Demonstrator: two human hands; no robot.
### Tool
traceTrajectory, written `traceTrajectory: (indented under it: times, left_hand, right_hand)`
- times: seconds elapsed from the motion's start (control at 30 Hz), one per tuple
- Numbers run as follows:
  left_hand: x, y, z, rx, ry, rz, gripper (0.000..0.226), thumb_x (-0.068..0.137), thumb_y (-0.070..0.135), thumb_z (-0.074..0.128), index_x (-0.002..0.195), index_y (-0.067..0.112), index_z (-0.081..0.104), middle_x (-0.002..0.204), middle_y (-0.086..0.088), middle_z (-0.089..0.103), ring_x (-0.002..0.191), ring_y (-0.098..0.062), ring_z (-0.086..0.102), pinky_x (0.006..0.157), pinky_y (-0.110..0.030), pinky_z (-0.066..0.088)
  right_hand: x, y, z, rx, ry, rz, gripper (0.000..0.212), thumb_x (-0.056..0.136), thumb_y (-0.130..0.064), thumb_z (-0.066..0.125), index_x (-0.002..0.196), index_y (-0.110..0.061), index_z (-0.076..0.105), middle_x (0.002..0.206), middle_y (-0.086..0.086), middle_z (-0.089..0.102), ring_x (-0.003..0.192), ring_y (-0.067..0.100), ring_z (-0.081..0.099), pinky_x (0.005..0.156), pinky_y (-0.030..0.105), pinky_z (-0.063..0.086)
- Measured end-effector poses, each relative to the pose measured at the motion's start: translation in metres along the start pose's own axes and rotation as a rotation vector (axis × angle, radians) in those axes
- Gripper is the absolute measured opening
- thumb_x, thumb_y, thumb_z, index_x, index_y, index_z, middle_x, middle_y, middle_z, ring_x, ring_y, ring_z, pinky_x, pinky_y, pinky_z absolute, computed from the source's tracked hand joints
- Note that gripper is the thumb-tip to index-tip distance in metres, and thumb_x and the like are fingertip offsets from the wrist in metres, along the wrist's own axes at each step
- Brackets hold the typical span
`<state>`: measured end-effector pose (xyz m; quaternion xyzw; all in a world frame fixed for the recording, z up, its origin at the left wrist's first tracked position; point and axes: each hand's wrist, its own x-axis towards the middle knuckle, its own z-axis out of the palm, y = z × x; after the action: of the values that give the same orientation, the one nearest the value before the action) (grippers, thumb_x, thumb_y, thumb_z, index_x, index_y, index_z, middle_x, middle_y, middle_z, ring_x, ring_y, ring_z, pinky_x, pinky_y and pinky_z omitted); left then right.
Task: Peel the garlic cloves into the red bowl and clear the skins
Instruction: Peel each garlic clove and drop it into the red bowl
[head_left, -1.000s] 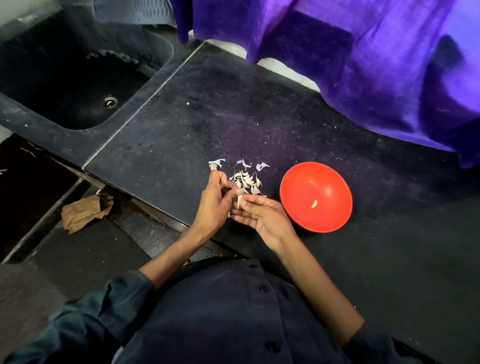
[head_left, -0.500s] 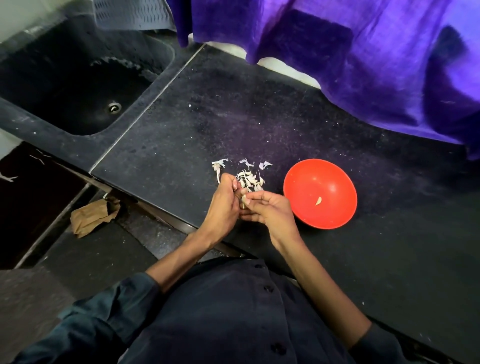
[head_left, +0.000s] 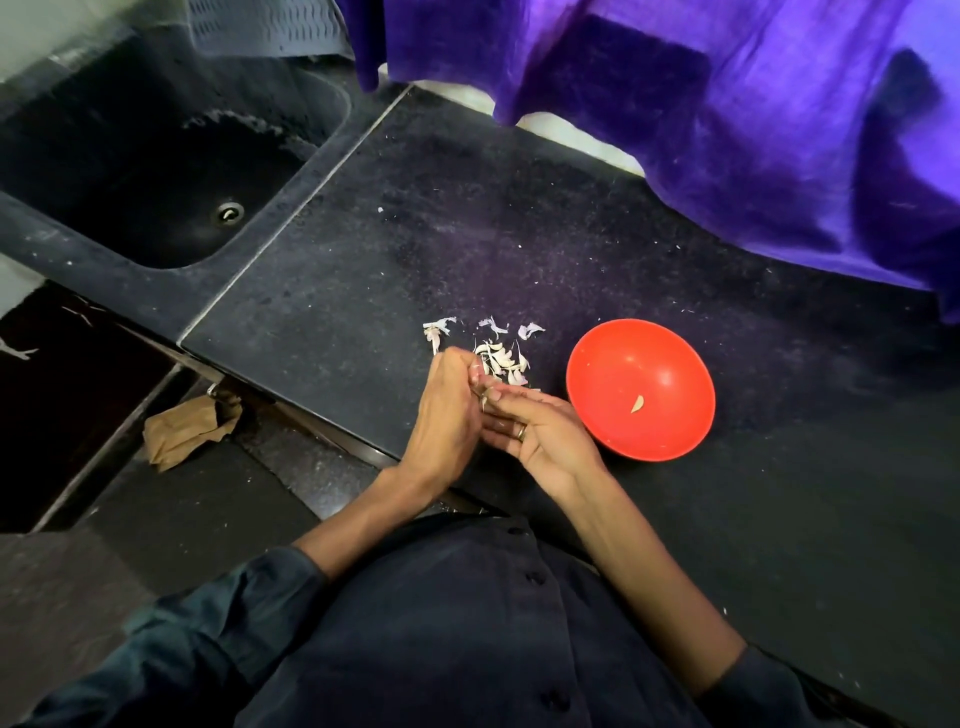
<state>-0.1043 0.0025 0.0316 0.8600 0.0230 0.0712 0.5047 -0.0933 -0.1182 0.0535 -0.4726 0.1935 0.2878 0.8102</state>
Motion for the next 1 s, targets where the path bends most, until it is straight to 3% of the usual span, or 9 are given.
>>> traceTrajectory:
  times: [0.07,0.17,0.23,0.33,0.43,0.63,0.87,1.0]
  left_hand:
    - [0.000,0.001,0.000,0.001,-0.005,0.021,0.010,0.087,0.014,0.033,0.091,0.021,0.039,0.093,-0.007,0.051,0.080,-0.017,0.049,0.067,-0.020,0.040]
    - [0.000,0.001,-0.001,-0.007,0.003,0.078,0.011,0.086,0.025,0.029,0.092,0.024,0.038,0.092,-0.006,0.052,0.077,-0.014,0.048,0.068,-0.013,0.038]
    - [-0.001,-0.001,-0.001,-0.005,0.021,0.107,0.013,0.087,0.020,0.027,0.092,0.027,0.036,0.091,-0.006,0.053,0.078,-0.015,0.049,0.070,-0.010,0.037]
    - [0.002,-0.004,-0.004,-0.012,0.071,0.086,0.040,0.090,0.000,0.036,0.090,0.040,0.031,0.091,-0.004,0.054,0.080,-0.017,0.051,0.072,-0.015,0.038]
    - [0.004,-0.005,-0.008,-0.051,0.086,0.050,0.039,0.094,0.001,0.048,0.091,0.037,0.034,0.092,-0.007,0.056,0.081,-0.013,0.054,0.074,-0.018,0.042]
    - [0.004,-0.005,-0.015,-0.150,0.024,0.017,0.026,0.093,-0.003,0.056,0.105,0.019,0.047,0.103,0.002,0.067,0.096,-0.009,0.065,0.088,-0.022,0.051]
    - [0.004,-0.004,-0.024,-0.166,-0.023,-0.003,0.026,0.091,0.012,0.066,0.109,0.024,0.051,0.095,0.009,0.074,0.096,-0.001,0.067,0.087,-0.020,0.049]
    - [0.002,-0.002,-0.024,-0.191,-0.048,-0.036,0.024,0.091,0.013,0.066,0.108,0.024,0.053,0.095,0.010,0.073,0.094,-0.002,0.068,0.086,-0.029,0.054]
  right_hand:
    - [0.000,0.000,-0.001,0.053,-0.016,0.055,0.018,0.092,-0.002,0.056,0.106,-0.002,0.067,0.081,0.004,0.074,0.070,0.014,0.070,0.065,0.025,0.057]
    - [0.001,-0.003,-0.002,0.146,-0.025,0.096,0.014,0.094,-0.006,0.054,0.101,-0.008,0.066,0.083,0.002,0.075,0.073,0.012,0.071,0.063,0.024,0.057]
    - [0.003,-0.005,-0.005,0.205,-0.013,0.098,0.012,0.094,-0.007,0.054,0.095,-0.010,0.065,0.087,0.006,0.075,0.076,0.014,0.072,0.063,0.025,0.057]
    - [0.005,-0.006,-0.008,0.256,-0.014,0.086,0.010,0.093,-0.005,0.054,0.095,-0.008,0.063,0.093,0.012,0.074,0.081,0.019,0.073,0.064,0.028,0.058]
    - [0.006,-0.004,-0.008,0.254,-0.002,0.031,0.012,0.093,0.001,0.051,0.099,-0.002,0.062,0.086,0.013,0.073,0.077,0.020,0.072,0.065,0.029,0.059]
    - [0.006,0.001,-0.010,0.093,-0.016,-0.112,0.022,0.091,0.005,0.053,0.109,0.002,0.066,0.090,0.013,0.069,0.079,0.019,0.067,0.074,0.031,0.058]
    - [0.004,0.006,-0.008,-0.143,0.123,-0.290,0.010,0.088,0.002,0.062,0.095,-0.002,0.068,0.082,0.010,0.069,0.071,0.016,0.067,0.072,0.030,0.060]
    - [0.004,0.007,-0.008,-0.224,0.180,-0.361,0.009,0.087,0.001,0.065,0.090,-0.007,0.069,0.078,0.002,0.072,0.068,0.014,0.068,0.069,0.030,0.060]
